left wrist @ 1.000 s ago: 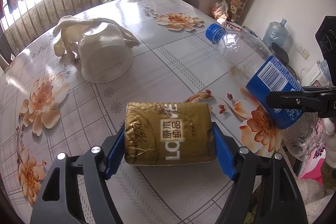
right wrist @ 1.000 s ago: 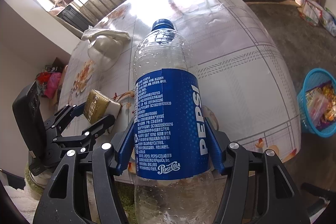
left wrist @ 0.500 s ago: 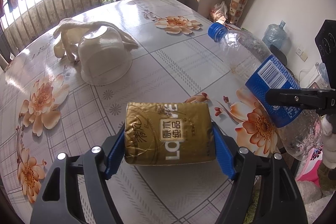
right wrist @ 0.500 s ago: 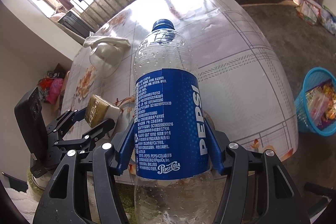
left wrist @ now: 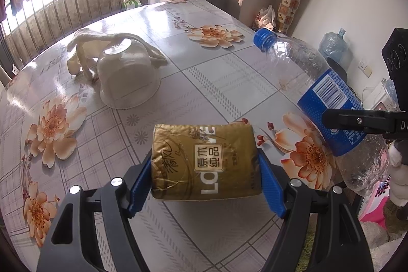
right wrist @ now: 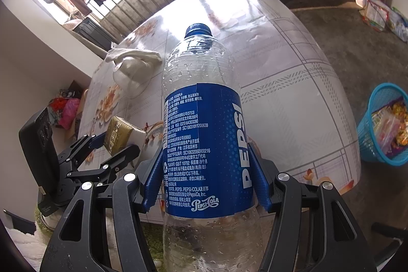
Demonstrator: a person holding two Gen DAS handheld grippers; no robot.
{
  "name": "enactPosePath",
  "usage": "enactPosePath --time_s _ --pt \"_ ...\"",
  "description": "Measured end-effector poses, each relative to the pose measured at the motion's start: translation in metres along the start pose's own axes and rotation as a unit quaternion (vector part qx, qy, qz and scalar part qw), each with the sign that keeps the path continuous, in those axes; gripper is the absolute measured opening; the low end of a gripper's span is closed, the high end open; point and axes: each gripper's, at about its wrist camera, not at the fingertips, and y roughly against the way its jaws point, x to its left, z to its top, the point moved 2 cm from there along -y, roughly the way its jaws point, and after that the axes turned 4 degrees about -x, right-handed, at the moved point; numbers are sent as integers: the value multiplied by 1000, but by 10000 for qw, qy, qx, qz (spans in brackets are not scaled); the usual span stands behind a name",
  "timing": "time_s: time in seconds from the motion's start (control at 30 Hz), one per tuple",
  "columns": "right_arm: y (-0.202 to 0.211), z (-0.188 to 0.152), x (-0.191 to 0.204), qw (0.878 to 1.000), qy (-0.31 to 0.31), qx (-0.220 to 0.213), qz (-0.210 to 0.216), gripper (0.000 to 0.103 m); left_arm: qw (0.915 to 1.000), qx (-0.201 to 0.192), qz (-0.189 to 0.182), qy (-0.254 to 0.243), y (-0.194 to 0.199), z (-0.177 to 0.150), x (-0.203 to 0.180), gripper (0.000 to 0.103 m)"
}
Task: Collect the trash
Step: 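Lift the Pepsi bottle and gold box and carry both toward the blue wastebasket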
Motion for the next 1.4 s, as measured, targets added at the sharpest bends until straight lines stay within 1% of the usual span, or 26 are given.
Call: enactPosePath --time_s 0.4,1.03,1.23,1.4 --pt "5 1 0 10000 -10 -62 24 57 10000 -32 -11 1 3 1 2 73" --pt "20 -2 -9 9994 -124 -280 144 57 9998 -167 -23 -97 15 8 -8 73" --pt "30 -3 -14 9987 -173 -430 228 57 9995 -240 -36 -199 19 17 -16 73" --pt "39 -2 -23 9972 -285 -606 328 57 9988 -316 -81 -353 21 29 -30 73"
